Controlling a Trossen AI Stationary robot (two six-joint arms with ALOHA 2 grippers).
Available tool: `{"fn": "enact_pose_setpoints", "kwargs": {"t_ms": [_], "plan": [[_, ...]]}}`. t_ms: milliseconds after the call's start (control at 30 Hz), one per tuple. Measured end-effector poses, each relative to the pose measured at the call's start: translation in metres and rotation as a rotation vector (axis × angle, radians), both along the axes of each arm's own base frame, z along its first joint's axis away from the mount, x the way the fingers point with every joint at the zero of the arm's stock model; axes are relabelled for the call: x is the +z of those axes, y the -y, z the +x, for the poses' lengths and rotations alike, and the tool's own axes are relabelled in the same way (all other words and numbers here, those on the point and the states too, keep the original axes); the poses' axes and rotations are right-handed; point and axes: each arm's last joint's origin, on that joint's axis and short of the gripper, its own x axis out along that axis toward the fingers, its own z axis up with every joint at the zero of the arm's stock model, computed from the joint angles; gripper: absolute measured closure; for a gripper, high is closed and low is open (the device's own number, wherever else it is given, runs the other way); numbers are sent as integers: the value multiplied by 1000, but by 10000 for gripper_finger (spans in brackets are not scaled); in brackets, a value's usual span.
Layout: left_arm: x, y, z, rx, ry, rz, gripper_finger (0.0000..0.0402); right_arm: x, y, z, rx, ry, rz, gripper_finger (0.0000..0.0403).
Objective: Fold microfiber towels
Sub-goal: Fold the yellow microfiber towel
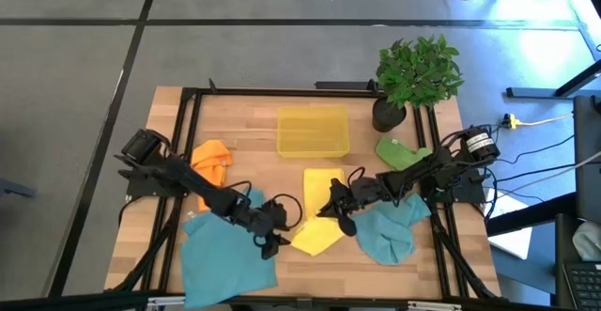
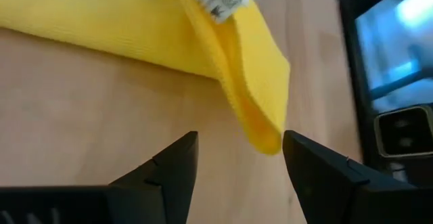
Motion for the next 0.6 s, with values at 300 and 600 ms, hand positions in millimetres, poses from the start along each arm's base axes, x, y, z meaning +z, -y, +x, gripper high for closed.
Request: {"fn": "enact_pose_setpoints", "kwargs": {"t_ms": [300, 600], "plan": [[-6, -7, 0, -7, 86, -127, 193, 0, -1, 0, 8, 2, -4, 397], [-8, -5, 0, -23, 91, -133, 193, 0, -1, 0, 13, 6, -11, 397]]}}
